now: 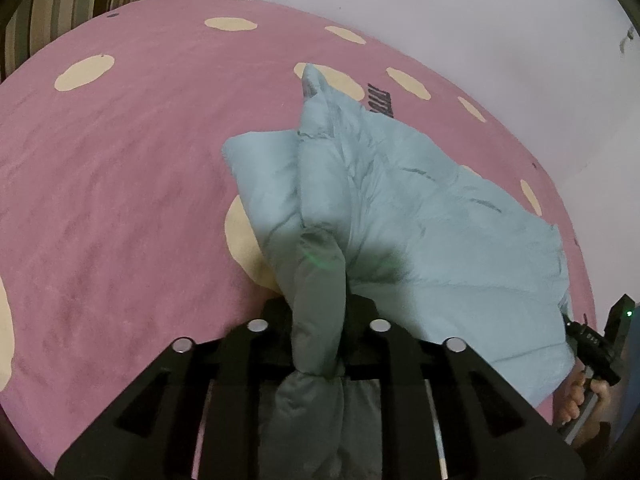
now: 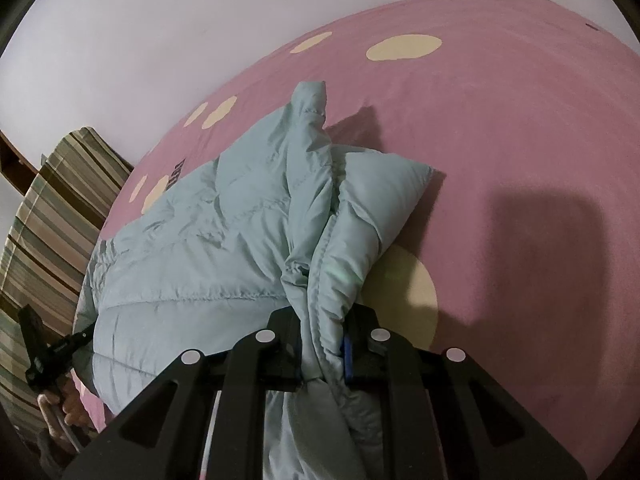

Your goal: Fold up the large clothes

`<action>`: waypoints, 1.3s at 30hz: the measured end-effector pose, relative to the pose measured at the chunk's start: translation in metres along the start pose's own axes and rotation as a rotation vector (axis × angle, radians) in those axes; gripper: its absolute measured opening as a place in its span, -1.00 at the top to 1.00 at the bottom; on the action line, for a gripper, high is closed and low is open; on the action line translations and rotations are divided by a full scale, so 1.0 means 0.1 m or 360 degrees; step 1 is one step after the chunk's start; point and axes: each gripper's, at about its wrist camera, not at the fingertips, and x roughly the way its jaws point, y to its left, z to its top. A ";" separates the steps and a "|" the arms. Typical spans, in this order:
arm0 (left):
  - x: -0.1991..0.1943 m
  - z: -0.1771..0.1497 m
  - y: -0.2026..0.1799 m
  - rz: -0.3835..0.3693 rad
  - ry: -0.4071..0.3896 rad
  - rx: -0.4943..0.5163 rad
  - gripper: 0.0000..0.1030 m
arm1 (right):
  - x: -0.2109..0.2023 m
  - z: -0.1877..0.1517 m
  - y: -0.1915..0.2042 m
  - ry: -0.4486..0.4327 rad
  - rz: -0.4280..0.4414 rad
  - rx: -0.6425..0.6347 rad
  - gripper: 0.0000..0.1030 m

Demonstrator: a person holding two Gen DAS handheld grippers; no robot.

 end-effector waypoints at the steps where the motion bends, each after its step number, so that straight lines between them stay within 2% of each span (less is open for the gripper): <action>1: 0.01 -0.01 0.02 0.0001 0.0002 -0.0011 0.55 | 0.01 0.01 -0.01 -0.0002 -0.0003 -0.0001 0.73; 7: 0.03 -0.04 0.19 -0.0076 0.0029 -0.0138 0.39 | -0.02 -0.04 0.03 -0.0012 -0.0023 -0.0012 0.72; 11: 0.03 -0.05 0.19 -0.0066 0.0029 -0.0118 0.36 | -0.02 -0.05 0.05 -0.0019 -0.0038 0.0000 0.68; 14: 0.03 -0.05 0.18 -0.0041 0.0025 -0.0118 0.22 | -0.02 -0.05 0.09 -0.0023 -0.0082 -0.0029 0.62; 17: 0.03 -0.05 0.17 -0.0041 0.0033 -0.0148 0.05 | -0.04 -0.07 0.14 -0.0038 -0.0139 -0.0049 0.46; 19: 0.03 -0.06 0.18 -0.0050 0.0035 -0.0169 0.03 | -0.07 -0.07 0.18 -0.0056 -0.0189 -0.0064 0.25; 21: 0.03 -0.06 0.20 -0.0060 0.0033 -0.0180 0.03 | -0.11 -0.08 0.20 -0.0077 -0.0229 -0.0070 0.16; 25: 0.02 -0.06 0.24 -0.0067 0.0022 -0.0210 0.03 | -0.26 -0.09 0.18 -0.0144 -0.0275 -0.0072 0.03; 28: 0.03 -0.08 0.25 -0.0072 0.0022 -0.0219 0.03 | -0.34 -0.08 0.15 -0.0165 -0.0289 -0.0060 0.01; 31: 0.01 -0.08 0.27 -0.0078 0.0010 -0.0220 0.18 | -0.40 -0.08 0.15 -0.0183 -0.0289 -0.0038 0.01; 33: 0.00 -0.08 0.27 -0.0091 0.0006 -0.0212 0.45 | -0.45 -0.08 0.18 -0.0203 -0.0289 -0.0043 0.01; 35: -0.02 -0.08 0.22 -0.0066 -0.0019 -0.0177 0.59 | -0.51 -0.09 0.28 -0.0243 -0.0311 -0.0070 0.01; 39: -0.07 -0.06 0.17 -0.0031 -0.0055 -0.0138 0.70 | -0.57 -0.13 0.53 -0.0287 -0.0288 -0.0147 0.03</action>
